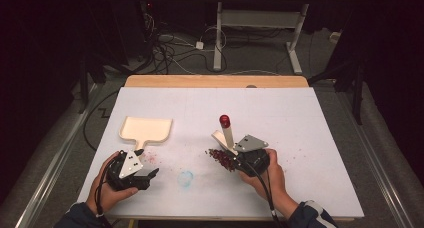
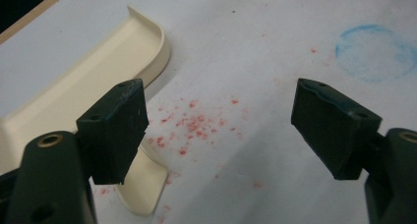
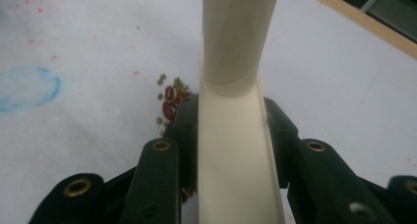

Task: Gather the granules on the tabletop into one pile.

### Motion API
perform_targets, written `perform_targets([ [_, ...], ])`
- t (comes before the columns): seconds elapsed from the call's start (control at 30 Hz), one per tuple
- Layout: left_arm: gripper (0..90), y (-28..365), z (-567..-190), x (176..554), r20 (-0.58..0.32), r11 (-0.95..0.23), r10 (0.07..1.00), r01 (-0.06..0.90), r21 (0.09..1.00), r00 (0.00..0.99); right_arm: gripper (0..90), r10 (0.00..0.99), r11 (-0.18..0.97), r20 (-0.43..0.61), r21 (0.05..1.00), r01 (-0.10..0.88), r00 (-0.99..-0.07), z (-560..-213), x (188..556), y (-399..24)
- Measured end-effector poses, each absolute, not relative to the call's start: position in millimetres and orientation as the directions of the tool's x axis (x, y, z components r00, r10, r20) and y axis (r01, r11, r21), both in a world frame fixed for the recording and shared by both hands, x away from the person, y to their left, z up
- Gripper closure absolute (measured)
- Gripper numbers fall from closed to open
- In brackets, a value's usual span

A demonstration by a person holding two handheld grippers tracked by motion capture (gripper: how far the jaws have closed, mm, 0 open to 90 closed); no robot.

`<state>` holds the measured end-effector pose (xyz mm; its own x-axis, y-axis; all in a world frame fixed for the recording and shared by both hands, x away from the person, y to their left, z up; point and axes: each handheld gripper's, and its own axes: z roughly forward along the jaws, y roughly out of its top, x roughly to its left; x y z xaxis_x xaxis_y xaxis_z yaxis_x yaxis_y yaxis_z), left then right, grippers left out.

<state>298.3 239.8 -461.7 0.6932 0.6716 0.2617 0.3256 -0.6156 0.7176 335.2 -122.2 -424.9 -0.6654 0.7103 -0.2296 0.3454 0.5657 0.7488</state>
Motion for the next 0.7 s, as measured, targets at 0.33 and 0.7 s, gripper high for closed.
perform_targets([
  [0.33,21.1,241,-461,297,0.262,-0.613,0.671,0.321,0.722,0.693,67.5,0.726,0.526,-0.23,0.792,0.309,-0.648,-414,337,-132],
  [0.7,21.1,241,-460,296,0.266,-0.614,0.673,0.321,0.721,0.691,67.4,0.556,0.55,-0.193,0.815,0.184,-0.808,-394,318,-174],
])
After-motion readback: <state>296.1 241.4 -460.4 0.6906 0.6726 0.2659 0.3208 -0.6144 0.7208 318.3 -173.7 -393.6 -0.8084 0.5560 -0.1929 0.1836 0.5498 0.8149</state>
